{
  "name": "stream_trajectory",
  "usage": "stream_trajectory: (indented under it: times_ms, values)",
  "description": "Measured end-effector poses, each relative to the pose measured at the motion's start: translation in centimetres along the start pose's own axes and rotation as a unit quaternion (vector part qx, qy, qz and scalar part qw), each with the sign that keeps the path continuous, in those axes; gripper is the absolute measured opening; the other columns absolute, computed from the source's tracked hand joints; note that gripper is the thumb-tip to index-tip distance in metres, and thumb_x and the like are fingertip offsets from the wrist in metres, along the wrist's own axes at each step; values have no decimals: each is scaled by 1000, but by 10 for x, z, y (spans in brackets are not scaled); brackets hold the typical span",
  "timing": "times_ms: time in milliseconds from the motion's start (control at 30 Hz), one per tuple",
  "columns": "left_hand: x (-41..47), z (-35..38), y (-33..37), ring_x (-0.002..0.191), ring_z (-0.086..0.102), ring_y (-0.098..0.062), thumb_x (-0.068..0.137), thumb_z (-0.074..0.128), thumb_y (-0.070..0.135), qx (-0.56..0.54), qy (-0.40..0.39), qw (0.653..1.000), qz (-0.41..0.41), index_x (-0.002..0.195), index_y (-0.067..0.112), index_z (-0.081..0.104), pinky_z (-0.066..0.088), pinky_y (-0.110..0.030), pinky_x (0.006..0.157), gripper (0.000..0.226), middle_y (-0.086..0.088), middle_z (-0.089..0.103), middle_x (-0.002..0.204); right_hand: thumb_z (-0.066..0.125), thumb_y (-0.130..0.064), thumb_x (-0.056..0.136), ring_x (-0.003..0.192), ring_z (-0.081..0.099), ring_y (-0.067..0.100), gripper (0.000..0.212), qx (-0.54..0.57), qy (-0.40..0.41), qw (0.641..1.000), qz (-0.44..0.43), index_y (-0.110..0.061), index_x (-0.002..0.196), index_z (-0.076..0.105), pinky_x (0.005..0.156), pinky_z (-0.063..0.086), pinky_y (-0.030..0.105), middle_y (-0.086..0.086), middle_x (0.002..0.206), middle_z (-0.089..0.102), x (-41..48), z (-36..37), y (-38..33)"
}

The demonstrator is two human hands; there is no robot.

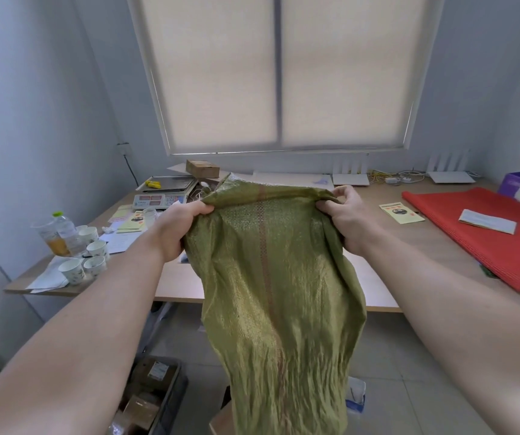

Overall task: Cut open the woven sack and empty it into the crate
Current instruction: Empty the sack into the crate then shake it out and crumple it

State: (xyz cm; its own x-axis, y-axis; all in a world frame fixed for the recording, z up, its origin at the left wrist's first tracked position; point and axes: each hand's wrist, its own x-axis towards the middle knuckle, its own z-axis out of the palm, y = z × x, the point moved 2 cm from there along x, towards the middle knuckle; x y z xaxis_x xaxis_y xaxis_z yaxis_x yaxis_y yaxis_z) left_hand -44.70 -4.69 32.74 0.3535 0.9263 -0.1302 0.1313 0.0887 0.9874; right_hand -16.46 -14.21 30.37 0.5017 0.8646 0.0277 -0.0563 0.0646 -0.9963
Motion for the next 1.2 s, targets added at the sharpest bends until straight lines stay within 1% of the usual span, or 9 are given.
stream_trajectory:
  times_ms: [200, 333, 433, 567, 700, 833, 933, 1067, 1200]
  values:
    - [0, 4, -7, 89, 72, -29, 94, 54, 28, -77, 16, 997, -17, 108, 8, 67, 56, -42, 78, 28, -13, 76, 95, 82, -25, 75, 87, 66, 32, 57, -7, 54, 999, 3, -25, 111, 38, 64, 59, 43, 23, 118, 59, 0, 2, 1]
    - [3, 14, -8, 89, 69, -31, 97, 53, 30, -121, 76, 989, -46, 103, 13, 66, 55, -45, 82, 23, -14, 73, 96, 79, -23, 81, 76, 67, 24, 72, 79, -45, 995, 39, -28, 133, 29, 56, 59, 36, 14, 115, 61, -7, 0, -1]
    - [10, 15, -9, 93, 69, -31, 98, 49, 34, -152, 81, 981, -93, 116, 10, 66, 55, -42, 77, 35, -16, 73, 105, 86, -22, 70, 104, 68, 27, 113, 56, -133, 989, 14, -45, 150, 10, 76, 59, 42, 3, 127, 60, -9, -6, 7]
    - [15, 15, -6, 87, 68, -30, 100, 45, 30, -157, 96, 977, -105, 116, 6, 65, 55, -41, 73, 36, -16, 71, 100, 89, -23, 61, 124, 57, 16, 122, -85, -190, 978, -15, -55, 150, 11, 106, 47, 41, -14, 139, 49, -15, -9, 28]
    - [18, 14, -6, 72, 65, -28, 101, 43, 25, -111, 110, 981, -117, 91, 5, 66, 53, -37, 64, 32, -11, 71, 63, 76, -4, 79, 110, 61, 5, 106, -106, -153, 981, -49, -51, 152, 15, 98, 51, 32, -21, 126, 57, -22, -6, 33]
    - [20, 5, -8, 63, 59, -28, 94, 48, 17, -6, 120, 982, -143, 71, 6, 58, 50, -36, 66, 27, -13, 62, 62, 56, 8, 88, 77, 62, 12, 95, -80, -123, 984, -97, -53, 150, 17, 73, 55, 29, -31, 94, 68, -25, -2, 24]
    - [15, -1, -11, 56, 51, -28, 91, 49, 9, 62, 103, 977, -178, 63, 8, 47, 45, -35, 57, 28, -13, 51, 62, 57, 8, 88, 80, 60, 7, 88, -108, -138, 975, -136, -48, 149, 28, 75, 52, 24, -36, 93, 65, -26, 3, 11]
    - [7, -3, -16, 51, 48, -26, 92, 49, 12, 63, 77, 972, -213, 66, 13, 46, 40, -34, 50, 26, -10, 49, 59, 67, -2, 85, 83, 63, 13, 33, -141, -121, 972, -140, -23, 110, 71, 82, 50, 35, -5, 90, 70, -19, 8, 3]
    - [3, -2, -19, 53, 50, -22, 89, 50, 8, -23, 18, 981, -194, 72, 14, 48, 42, -33, 56, 18, -8, 49, 60, 69, -18, 81, 78, 58, 21, 20, -121, -93, 984, -97, -4, 95, 69, 77, 46, 37, 9, 83, 64, -14, 10, 6]
